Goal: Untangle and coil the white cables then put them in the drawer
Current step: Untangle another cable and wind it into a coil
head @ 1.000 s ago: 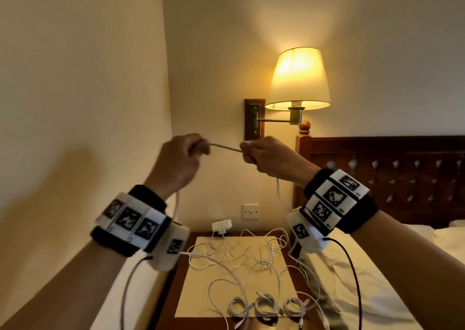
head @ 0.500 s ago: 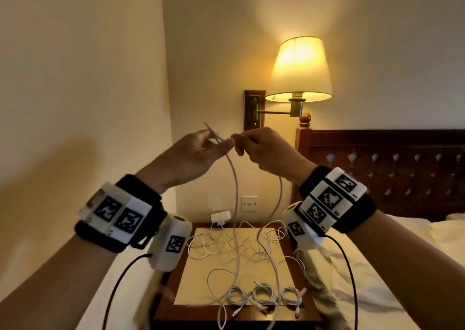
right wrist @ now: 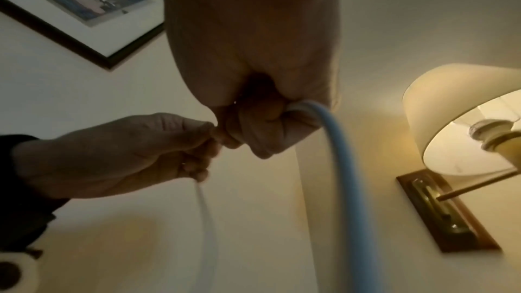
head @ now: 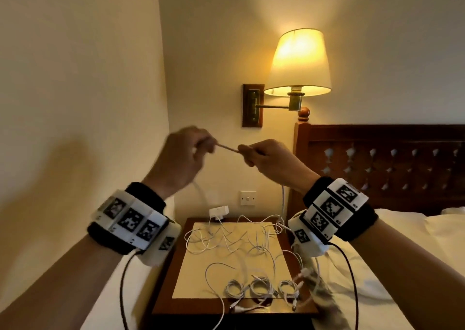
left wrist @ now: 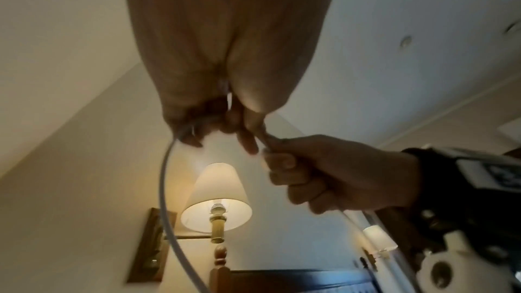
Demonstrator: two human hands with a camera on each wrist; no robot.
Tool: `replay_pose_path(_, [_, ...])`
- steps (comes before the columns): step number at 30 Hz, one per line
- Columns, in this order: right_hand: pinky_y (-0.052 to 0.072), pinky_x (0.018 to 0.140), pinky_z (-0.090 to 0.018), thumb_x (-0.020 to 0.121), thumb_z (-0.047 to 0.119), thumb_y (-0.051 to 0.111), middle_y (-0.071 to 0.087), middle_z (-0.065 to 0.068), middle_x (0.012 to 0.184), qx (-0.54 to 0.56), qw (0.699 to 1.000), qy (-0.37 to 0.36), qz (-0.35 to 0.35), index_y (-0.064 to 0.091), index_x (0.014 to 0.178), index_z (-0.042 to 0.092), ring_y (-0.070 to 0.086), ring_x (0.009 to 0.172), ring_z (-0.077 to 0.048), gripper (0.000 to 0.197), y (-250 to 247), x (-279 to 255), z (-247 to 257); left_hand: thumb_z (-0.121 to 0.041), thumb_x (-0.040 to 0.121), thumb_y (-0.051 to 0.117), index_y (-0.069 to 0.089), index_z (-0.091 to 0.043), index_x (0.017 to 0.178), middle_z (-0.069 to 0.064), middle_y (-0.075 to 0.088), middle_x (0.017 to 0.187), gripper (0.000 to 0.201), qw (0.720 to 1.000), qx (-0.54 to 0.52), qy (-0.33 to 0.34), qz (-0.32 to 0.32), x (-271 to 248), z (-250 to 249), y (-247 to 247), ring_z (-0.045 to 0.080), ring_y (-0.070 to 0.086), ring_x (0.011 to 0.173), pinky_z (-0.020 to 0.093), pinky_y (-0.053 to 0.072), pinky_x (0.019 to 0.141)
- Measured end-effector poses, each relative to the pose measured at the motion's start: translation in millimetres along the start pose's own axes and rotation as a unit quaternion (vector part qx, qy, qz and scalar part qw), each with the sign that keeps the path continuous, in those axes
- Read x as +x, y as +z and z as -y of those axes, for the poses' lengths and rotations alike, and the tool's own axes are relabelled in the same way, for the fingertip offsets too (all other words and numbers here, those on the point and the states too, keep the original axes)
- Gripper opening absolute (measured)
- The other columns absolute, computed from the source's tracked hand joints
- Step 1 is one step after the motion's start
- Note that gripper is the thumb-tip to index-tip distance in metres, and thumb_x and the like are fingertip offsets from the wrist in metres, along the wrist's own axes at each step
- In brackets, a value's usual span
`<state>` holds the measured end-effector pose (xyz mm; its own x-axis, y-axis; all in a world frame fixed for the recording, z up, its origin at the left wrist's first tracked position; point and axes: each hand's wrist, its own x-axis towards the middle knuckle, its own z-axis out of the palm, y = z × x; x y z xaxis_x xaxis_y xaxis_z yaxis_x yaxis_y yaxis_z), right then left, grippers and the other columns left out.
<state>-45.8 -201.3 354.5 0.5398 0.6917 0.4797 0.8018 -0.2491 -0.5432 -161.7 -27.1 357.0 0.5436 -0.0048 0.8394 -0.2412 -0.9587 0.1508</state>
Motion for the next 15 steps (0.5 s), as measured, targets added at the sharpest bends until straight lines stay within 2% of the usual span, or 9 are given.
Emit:
replay_pose_path(2, [0.032,0.046,-0.015,0.1,0.041,0.043,0.047,0.002,0.06,0.033,0.998,0.038,-0.023,0.062,0.083,0.006,0.038,0.048,-0.006,0.043,-17,-7,-11,-0.015,0.092,0.051,0.068,-0.01,0.077,0.01,0.068,0.081,0.022,0.995,0.032,-0.008,-0.099,7,15,-25,0.024,0.064,0.075,0.031,0.046,0.074])
replay_pose_path(4, [0.03,0.043,-0.018,0.098,0.041,0.044,0.044,0.001,0.06,0.079,0.995,0.051,-0.035,0.06,0.084,0.005,0.036,0.048,-0.009,0.042,-36,-14,-21,-0.016,0.092,0.048,0.067,-0.006,0.078,0.015,0.069,0.084,0.026,0.982,0.081,-0.03,-0.167,15,26,-56,0.031,0.065,0.077,0.033,0.044,0.075])
replay_pose_path(6, [0.029,0.046,-0.023,0.093,0.046,0.044,0.042,-0.003,0.06,0.099,0.993,0.044,-0.049,0.059,0.083,0.004,0.034,0.049,-0.012,0.046,-50,-20,-26,-0.022,0.094,0.046,0.067,-0.006,0.081,0.018,0.069,0.086,0.03,0.967,0.123,-0.059,-0.214,25,32,-85,0.035,0.063,0.08,0.034,0.043,0.075])
replay_pose_path(7, [0.028,0.047,-0.024,0.089,0.05,0.044,0.041,-0.006,0.062,0.103,0.992,0.038,-0.056,0.058,0.083,0.001,0.033,0.05,-0.014,0.051,-54,-23,-28,-0.025,0.096,0.047,0.068,-0.006,0.082,0.018,0.069,0.086,0.031,0.966,0.136,-0.076,-0.208,28,32,-96,0.036,0.062,0.081,0.034,0.043,0.075])
replay_pose_path(9, [0.027,0.048,-0.026,0.085,0.053,0.045,0.042,-0.011,0.068,0.109,0.992,0.021,-0.068,0.056,0.088,-0.01,0.031,0.051,-0.015,0.064,-59,-25,-29,-0.023,0.097,0.05,0.071,-0.005,0.086,0.019,0.071,0.089,0.03,0.97,0.164,-0.099,-0.148,31,34,-103,0.036,0.062,0.081,0.035,0.045,0.077])
replay_pose_path(10, [0.026,0.048,-0.026,0.086,0.052,0.045,0.042,-0.01,0.069,0.113,0.991,0.017,-0.071,0.056,0.089,-0.011,0.031,0.05,-0.015,0.064,-59,-25,-29,-0.02,0.096,0.053,0.072,-0.004,0.091,0.021,0.071,0.093,0.026,0.97,0.179,-0.116,-0.113,31,34,-103,0.035,0.061,0.083,0.036,0.046,0.081])
replay_pose_path(12, [0.028,0.046,-0.02,0.093,0.046,0.044,0.04,-0.005,0.061,0.115,0.991,0.003,-0.062,0.057,0.087,-0.005,0.033,0.047,-0.009,0.053,-55,-22,-24,-0.02,0.094,0.057,0.067,-0.002,0.114,0.024,0.065,0.115,0.028,0.965,0.204,-0.153,-0.064,28,25,-95,0.038,0.06,0.101,0.039,0.044,0.096])
replay_pose_path(13, [0.03,0.046,-0.017,0.097,0.04,0.042,0.041,0.001,0.058,0.11,0.993,-0.007,-0.049,0.057,0.084,-0.001,0.034,0.046,-0.005,0.046,-50,-19,-18,-0.023,0.095,0.056,0.061,-0.002,0.124,0.023,0.059,0.127,0.036,0.97,0.193,-0.136,-0.062,26,18,-86,0.037,0.055,0.115,0.037,0.039,0.103])
replay_pose_path(15, [0.032,0.047,-0.015,0.101,0.033,0.04,0.042,0.005,0.059,0.1,0.994,-0.028,-0.02,0.057,0.082,0.003,0.037,0.047,-0.003,0.04,-38,-12,-4,-0.025,0.099,0.049,0.058,-0.006,0.126,0.01,0.051,0.141,0.035,0.994,0.074,-0.077,-0.037,20,-10,-59,0.024,0.047,0.13,0.022,0.029,0.106])
